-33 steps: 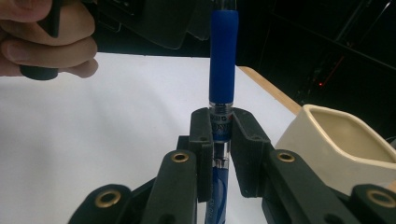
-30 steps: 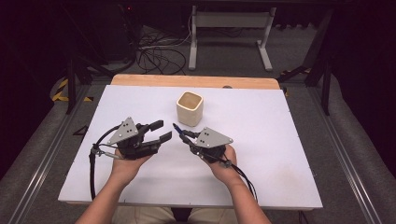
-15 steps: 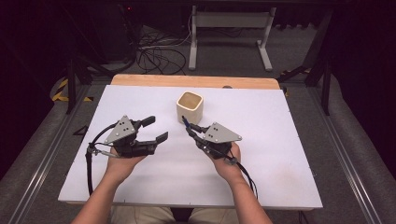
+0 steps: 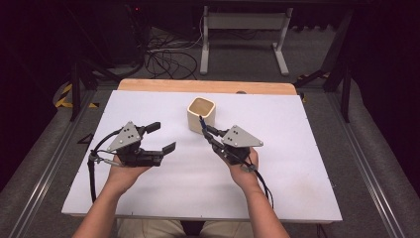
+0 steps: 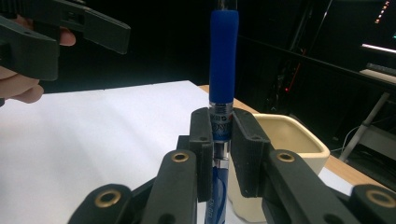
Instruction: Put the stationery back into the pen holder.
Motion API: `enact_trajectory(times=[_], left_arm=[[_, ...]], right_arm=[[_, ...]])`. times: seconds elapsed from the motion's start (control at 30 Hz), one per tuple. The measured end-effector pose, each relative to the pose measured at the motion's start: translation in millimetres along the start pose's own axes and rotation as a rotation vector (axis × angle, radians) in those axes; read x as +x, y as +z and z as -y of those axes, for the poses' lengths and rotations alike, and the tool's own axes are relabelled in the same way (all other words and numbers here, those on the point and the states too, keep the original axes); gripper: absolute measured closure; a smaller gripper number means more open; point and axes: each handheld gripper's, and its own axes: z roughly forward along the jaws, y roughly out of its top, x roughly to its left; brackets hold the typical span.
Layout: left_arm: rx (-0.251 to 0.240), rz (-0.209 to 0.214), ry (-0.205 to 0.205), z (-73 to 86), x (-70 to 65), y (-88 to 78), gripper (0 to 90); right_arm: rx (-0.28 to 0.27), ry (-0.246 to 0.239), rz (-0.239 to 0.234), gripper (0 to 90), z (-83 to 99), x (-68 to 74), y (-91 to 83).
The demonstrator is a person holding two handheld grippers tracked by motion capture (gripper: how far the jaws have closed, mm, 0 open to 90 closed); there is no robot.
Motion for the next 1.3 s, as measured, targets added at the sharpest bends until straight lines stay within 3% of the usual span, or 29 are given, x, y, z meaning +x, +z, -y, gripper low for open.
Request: enact_trajectory(times=[0.3,0.8,1.3], left_arm=[[0.000,-0.003,-0.005,0.4,4.5,-4.3,13.5],[0.000,-0.008,-0.005,0.6,8.4,-7.2,12.8],[0.007,-0.005,-0.010,1.4,9.6,-7.3,12.7]], right_arm=[[-0.032,0.029,0.026,79.6,-5.4,-5.6,4.8],[-0.046,0.024,0.065,79.6,-18.0,-14.0,24.3],[-0.109,0.123,0.086,79.7,-26.5,-36.0,44.4]])
